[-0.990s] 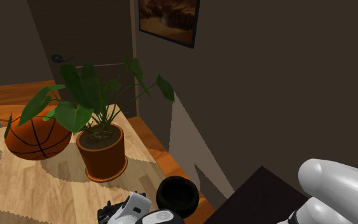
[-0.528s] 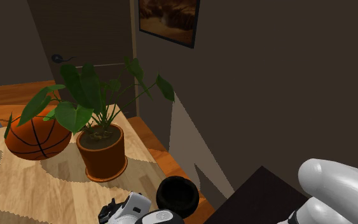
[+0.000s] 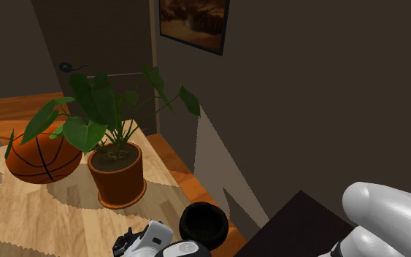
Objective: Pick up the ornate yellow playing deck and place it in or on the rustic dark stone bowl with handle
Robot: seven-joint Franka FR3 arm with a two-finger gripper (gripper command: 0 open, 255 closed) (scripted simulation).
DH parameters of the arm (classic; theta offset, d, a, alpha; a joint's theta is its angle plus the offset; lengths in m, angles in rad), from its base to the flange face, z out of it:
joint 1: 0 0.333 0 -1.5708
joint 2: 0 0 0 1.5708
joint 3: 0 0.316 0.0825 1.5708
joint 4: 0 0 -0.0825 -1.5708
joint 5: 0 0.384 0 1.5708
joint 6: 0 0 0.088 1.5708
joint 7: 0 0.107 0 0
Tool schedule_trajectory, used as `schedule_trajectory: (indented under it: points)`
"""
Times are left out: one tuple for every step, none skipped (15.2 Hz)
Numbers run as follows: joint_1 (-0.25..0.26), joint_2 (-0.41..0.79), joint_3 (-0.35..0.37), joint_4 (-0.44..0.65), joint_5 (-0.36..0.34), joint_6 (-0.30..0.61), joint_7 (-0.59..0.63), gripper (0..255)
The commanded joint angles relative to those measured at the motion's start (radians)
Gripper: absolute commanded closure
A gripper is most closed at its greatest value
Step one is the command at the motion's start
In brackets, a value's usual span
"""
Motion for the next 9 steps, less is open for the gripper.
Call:
schedule_trajectory:
  points:
    - [-0.001, 0.0, 0.001, 0.0, 0.0, -0.001, 0.0, 255]
    - [0.005, 0.008, -0.008, -0.004, -0.003, -0.005, -0.006, 255]
    - [0.01, 0.017, -0.016, -0.008, -0.006, -0.009, -0.011, 255]
    - [0.015, 0.025, -0.025, -0.011, -0.009, -0.014, -0.017, 255]
    - [0.021, 0.033, -0.033, -0.015, -0.011, -0.019, -0.022, 255]
    - [0.026, 0.041, -0.042, -0.018, -0.014, -0.024, -0.028, 255]
    - [0.032, 0.049, -0.051, -0.02, -0.017, -0.029, -0.033, 255]
    - [0.037, 0.057, -0.06, -0.023, -0.02, -0.034, -0.039, 255]
    - [0.043, 0.065, -0.068, -0.026, -0.023, -0.039, -0.044, 255]
